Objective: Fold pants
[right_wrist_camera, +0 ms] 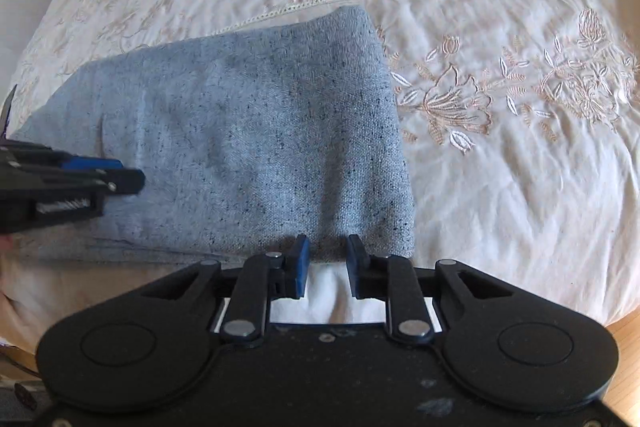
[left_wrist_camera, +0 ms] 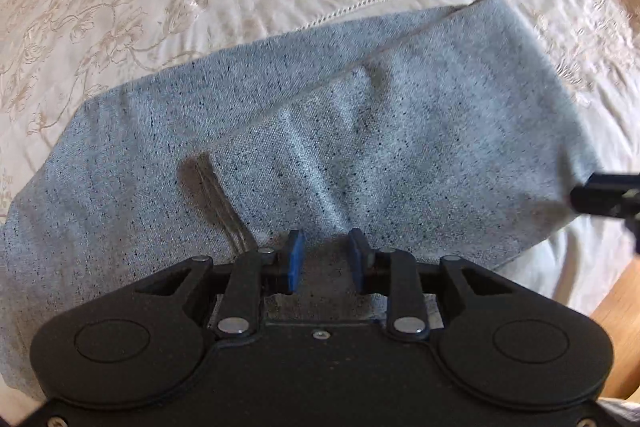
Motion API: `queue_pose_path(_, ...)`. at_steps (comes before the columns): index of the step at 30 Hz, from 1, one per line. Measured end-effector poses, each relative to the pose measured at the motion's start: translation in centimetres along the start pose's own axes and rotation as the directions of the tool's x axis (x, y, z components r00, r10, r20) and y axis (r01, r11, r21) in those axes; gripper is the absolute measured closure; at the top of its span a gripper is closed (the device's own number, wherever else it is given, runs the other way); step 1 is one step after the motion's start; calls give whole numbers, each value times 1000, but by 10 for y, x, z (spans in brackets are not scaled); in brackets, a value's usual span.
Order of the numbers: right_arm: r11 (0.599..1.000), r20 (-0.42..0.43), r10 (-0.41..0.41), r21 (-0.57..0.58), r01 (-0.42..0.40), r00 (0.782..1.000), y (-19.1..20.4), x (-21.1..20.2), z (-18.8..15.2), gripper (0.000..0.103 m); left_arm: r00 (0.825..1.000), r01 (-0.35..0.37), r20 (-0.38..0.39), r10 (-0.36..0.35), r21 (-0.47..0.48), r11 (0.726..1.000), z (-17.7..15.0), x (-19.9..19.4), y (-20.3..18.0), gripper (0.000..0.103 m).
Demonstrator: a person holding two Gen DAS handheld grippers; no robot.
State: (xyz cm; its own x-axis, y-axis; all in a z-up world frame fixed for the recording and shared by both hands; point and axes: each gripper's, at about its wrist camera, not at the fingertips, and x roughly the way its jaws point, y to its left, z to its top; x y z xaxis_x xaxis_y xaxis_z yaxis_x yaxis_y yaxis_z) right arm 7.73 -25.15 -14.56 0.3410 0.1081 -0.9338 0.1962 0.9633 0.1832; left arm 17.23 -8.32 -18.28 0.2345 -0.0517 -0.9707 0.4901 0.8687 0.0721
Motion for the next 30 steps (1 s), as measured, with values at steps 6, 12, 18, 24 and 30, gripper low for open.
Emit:
queue_pose_path(6, 998, 121, 58, -3, -58, 991, -16, -10, 53, 81, 1000, -19, -10, 18, -45, 999, 1, 3, 0, 63)
queue_pose_path(12, 998, 62, 30, -62, -26, 998, -17, 63, 114, 81, 999, -43, -1, 43, -62, 997, -5, -4, -4, 63)
queue_pose_path(18, 984, 68, -17, -175, 29, 998, -13, 76, 123, 86, 999, -29, 17, 32, -149, 988, -9, -22, 13, 63)
queue_pose_path(24, 986, 84, 54, -163, -40, 995, -20, 30, 83, 79, 999, 26, 39, -14, -321, 947, -9, -18, 48, 44)
queue_pose_path(30, 990, 77, 37, -138, -26, 996, -21, 11, 43, 79, 995, 89, -1, -98, -400, 912, -4, 11, 62, 36)
